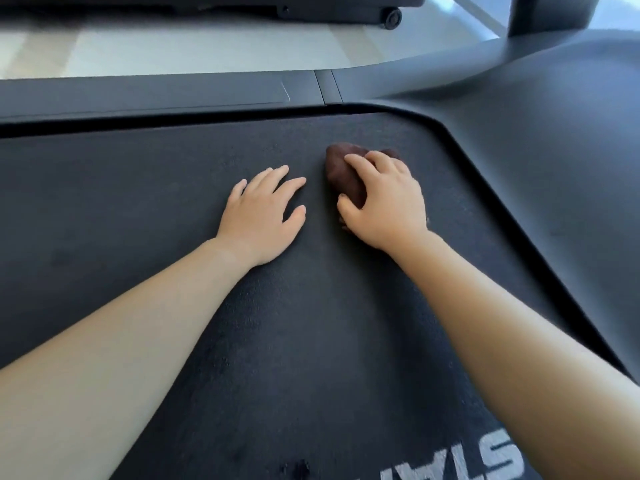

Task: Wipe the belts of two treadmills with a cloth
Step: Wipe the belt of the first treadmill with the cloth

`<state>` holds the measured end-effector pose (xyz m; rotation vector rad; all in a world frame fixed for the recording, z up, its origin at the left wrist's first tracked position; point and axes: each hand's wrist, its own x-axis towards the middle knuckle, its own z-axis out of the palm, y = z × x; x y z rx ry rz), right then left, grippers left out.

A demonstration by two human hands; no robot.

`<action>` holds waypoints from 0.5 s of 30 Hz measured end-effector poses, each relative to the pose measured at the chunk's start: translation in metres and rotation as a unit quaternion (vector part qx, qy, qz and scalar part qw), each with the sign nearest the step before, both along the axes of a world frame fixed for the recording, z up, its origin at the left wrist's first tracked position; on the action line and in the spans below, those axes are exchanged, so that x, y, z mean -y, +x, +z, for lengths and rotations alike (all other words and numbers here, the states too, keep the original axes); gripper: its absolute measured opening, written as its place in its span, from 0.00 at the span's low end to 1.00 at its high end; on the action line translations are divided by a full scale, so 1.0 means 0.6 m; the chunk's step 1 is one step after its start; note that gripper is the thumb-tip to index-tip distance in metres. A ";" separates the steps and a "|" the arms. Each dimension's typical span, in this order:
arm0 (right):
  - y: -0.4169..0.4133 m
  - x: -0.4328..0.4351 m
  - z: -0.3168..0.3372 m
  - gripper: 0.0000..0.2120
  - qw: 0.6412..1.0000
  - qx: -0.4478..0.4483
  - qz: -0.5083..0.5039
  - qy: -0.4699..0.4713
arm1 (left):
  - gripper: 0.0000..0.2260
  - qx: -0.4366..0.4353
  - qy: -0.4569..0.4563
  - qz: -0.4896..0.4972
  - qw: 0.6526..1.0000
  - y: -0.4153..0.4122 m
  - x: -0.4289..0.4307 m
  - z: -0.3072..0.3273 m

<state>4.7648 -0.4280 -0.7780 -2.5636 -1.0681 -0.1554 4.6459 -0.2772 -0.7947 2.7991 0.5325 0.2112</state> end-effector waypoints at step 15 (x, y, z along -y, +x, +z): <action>-0.155 0.005 0.003 0.29 0.999 0.009 0.000 -0.038 | 0.22 -0.016 0.008 -0.007 1.000 -0.248 0.063 0.002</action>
